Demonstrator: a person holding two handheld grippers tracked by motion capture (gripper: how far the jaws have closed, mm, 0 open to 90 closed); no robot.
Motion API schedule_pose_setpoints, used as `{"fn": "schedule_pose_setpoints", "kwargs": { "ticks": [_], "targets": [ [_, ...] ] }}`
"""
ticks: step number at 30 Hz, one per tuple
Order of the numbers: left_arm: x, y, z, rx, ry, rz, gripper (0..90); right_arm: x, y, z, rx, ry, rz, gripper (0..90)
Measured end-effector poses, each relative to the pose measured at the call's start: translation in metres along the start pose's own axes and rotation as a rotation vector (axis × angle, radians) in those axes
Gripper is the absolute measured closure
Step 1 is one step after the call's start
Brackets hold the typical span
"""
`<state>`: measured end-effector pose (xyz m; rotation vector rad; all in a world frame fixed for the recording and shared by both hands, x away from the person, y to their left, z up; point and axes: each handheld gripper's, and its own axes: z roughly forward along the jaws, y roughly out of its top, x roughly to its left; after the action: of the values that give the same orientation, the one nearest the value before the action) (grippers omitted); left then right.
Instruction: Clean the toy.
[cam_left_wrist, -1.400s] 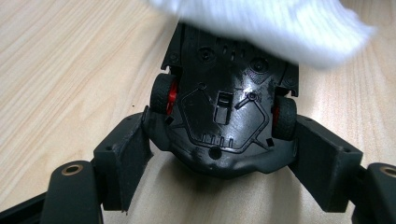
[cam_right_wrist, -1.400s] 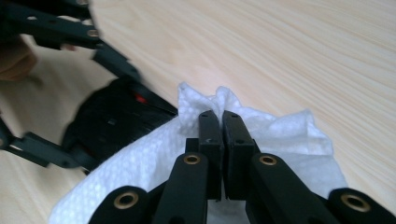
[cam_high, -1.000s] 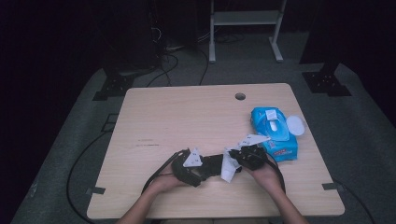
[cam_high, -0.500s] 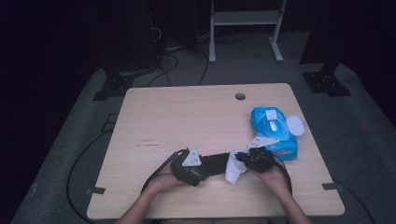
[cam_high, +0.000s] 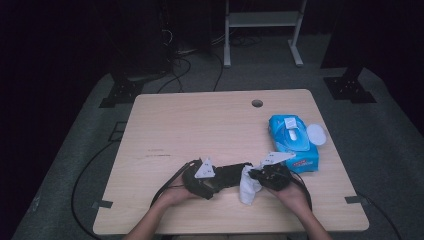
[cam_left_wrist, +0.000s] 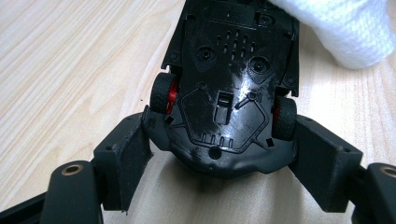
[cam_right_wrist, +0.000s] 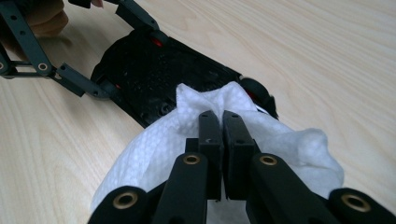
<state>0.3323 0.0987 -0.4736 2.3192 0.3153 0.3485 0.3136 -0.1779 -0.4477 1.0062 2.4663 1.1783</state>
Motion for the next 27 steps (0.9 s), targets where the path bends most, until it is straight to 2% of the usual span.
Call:
{"fn": "schedule_pose_setpoints", "kwargs": {
  "ticks": [3,4,6,9,13,15,19,21,23,25,26,27],
  "targets": [
    [0.0,0.0,0.0,0.004,-0.005,0.015,24.4,0.0,-0.004,-0.004,-0.002,0.002,0.017,87.2],
    [0.0,0.001,0.001,0.001,-0.006,0.008,24.4,0.002,-0.004,-0.004,0.0,-0.002,0.007,87.2],
    [0.0,0.001,0.002,0.001,-0.005,0.005,24.4,0.008,-0.003,-0.002,0.002,0.033,0.001,87.2],
    [-0.001,0.001,0.002,0.002,-0.002,0.002,24.4,0.015,0.0,0.001,0.019,0.032,-0.039,87.2],
    [0.001,0.001,0.001,-0.002,-0.006,-0.005,24.4,0.002,-0.002,-0.004,0.01,-0.006,0.015,87.2],
    [0.002,0.0,0.001,0.0,-0.004,-0.004,24.4,-0.002,-0.004,-0.006,0.001,-0.002,0.039,87.2],
    [0.001,0.001,0.001,0.004,0.0,0.004,24.4,0.011,0.0,0.0,0.002,0.04,0.0,87.2],
    [0.001,0.001,0.0,0.011,0.001,0.008,24.4,0.015,0.002,0.004,0.02,0.032,-0.031,87.2],
    [0.0,0.0,-0.001,0.007,0.003,0.001,24.4,0.012,0.0,0.001,0.016,0.027,-0.008,87.2],
    [0.001,0.0,-0.001,0.005,0.0,-0.002,24.4,0.004,-0.003,-0.005,0.015,-0.013,0.004,87.2],
    [0.001,0.0,-0.001,0.005,-0.001,-0.001,24.4,0.0,-0.005,-0.007,0.011,-0.017,0.028,87.2],
    [0.002,0.0,-0.001,0.004,-0.001,-0.001,24.4,-0.001,-0.006,-0.009,0.009,-0.031,0.029,87.2]
  ]
}}
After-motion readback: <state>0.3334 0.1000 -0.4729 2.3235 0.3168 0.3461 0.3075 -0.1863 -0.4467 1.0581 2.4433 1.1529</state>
